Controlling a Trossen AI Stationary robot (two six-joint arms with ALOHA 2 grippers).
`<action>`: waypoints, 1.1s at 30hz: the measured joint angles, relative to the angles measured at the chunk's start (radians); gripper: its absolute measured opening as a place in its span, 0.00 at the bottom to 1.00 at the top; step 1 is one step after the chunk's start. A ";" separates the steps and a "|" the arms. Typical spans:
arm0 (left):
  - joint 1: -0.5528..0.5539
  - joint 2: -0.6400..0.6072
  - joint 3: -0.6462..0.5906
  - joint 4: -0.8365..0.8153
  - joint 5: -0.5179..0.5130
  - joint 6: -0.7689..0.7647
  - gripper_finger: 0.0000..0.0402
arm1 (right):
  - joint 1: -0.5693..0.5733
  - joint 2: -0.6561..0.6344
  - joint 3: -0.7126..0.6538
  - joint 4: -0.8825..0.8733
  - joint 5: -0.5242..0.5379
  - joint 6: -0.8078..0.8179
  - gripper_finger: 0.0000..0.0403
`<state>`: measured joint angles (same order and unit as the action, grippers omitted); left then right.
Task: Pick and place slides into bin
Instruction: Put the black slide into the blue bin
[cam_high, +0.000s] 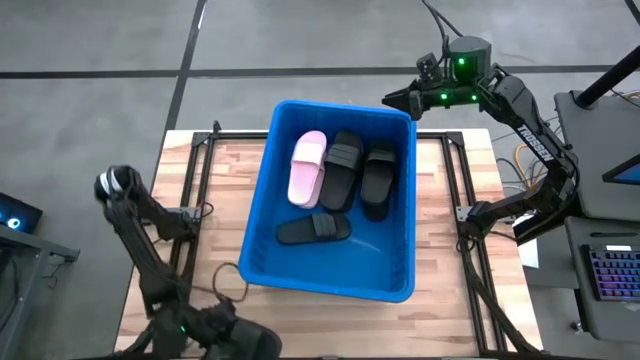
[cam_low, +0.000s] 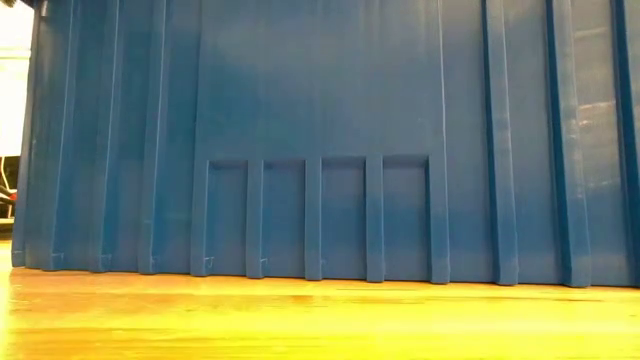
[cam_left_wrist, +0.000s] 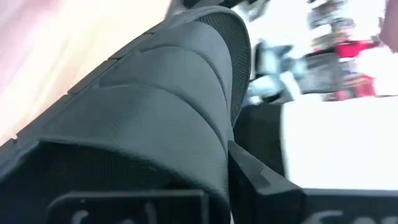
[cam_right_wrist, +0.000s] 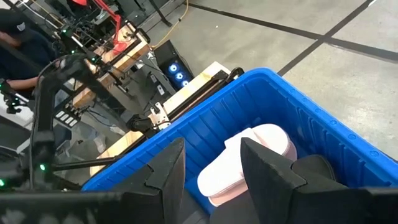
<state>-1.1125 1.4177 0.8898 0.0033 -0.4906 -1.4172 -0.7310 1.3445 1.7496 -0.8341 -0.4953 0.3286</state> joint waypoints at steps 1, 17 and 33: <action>0.007 -0.037 0.000 0.007 -0.005 0.037 0.00 | 0.000 0.000 0.000 0.000 0.000 0.000 0.36; 0.086 -0.491 0.116 0.212 -0.304 1.015 0.00 | 0.000 0.000 0.000 0.000 0.000 0.011 0.36; 0.603 -0.499 0.120 -0.104 -0.193 1.026 0.00 | -0.002 0.007 0.000 0.004 0.317 -0.124 0.36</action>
<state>-0.5099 0.9184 1.0093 -0.1007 -0.6839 -0.3913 -0.7331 1.3519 1.7496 -0.8296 -0.1786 0.2045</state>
